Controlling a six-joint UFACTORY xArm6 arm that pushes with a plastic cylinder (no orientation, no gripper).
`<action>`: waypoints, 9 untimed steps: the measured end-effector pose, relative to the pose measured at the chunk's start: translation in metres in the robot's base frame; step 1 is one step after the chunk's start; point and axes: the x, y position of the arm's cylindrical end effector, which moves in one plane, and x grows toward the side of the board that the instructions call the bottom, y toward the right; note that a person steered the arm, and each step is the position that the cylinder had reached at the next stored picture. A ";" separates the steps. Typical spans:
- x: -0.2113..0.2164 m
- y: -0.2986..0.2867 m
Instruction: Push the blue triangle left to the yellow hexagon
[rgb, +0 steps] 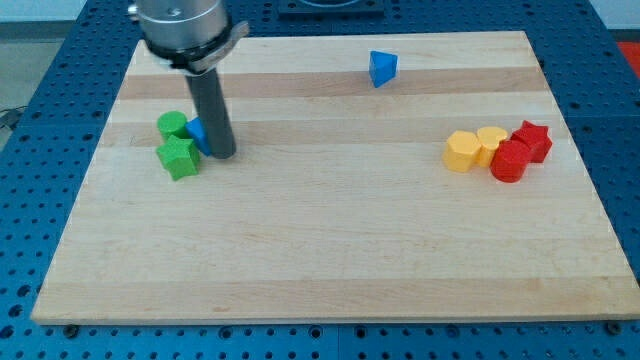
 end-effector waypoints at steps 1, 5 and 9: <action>0.009 -0.005; -0.012 0.140; -0.169 0.281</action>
